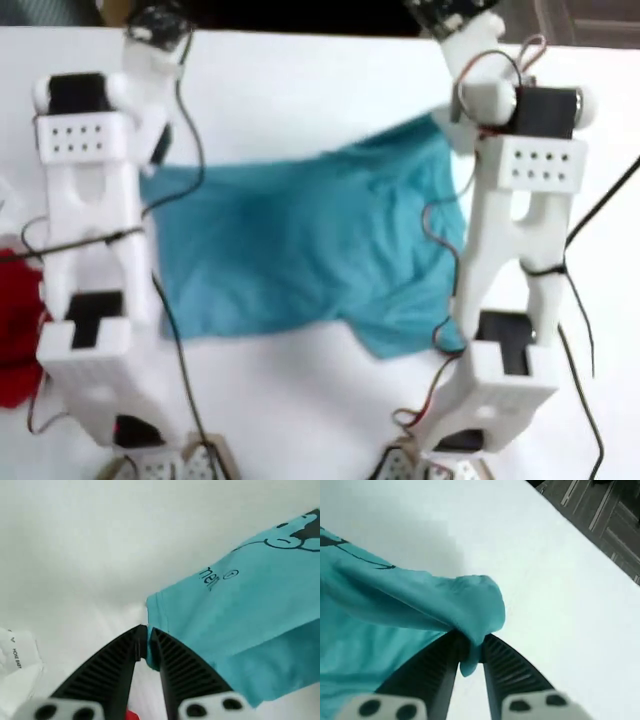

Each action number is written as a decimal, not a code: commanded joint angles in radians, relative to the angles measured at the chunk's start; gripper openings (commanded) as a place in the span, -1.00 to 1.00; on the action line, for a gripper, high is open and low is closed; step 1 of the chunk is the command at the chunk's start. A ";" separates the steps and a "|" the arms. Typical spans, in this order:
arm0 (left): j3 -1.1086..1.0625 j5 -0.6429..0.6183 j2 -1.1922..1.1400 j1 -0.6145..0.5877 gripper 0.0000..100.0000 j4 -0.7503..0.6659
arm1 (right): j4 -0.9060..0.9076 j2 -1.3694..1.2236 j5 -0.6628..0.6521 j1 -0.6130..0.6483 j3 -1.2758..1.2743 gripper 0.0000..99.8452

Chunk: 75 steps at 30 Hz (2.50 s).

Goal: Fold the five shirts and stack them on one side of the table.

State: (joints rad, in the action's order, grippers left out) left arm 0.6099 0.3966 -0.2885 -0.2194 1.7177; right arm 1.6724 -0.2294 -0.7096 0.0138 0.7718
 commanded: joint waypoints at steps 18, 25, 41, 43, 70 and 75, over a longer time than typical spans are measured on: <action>-0.395 0.046 0.348 0.120 -0.95 0.052 | -0.162 0.530 -0.012 -0.067 -0.829 -0.96; -0.650 0.046 0.411 0.117 -0.95 -0.060 | -0.282 0.736 -0.014 -0.067 -1.158 -0.96; -0.931 0.126 0.411 0.068 -0.95 -0.209 | -0.334 0.840 -0.135 -0.193 -1.373 -0.96; -0.951 0.133 0.411 0.068 -0.95 -0.218 | -0.334 0.846 -0.153 -0.194 -1.407 -0.96; -1.178 0.138 0.408 0.064 -0.95 -0.365 | -0.380 0.848 -0.161 -0.194 -1.499 -0.96; -1.178 0.138 0.404 0.064 -0.95 -0.371 | -0.335 0.865 -0.161 -0.199 -1.461 -0.96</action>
State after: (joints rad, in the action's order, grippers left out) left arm -0.5669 0.5286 0.0752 -0.1473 1.3525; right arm 1.3057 0.5746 -0.8615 -0.1672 -0.7380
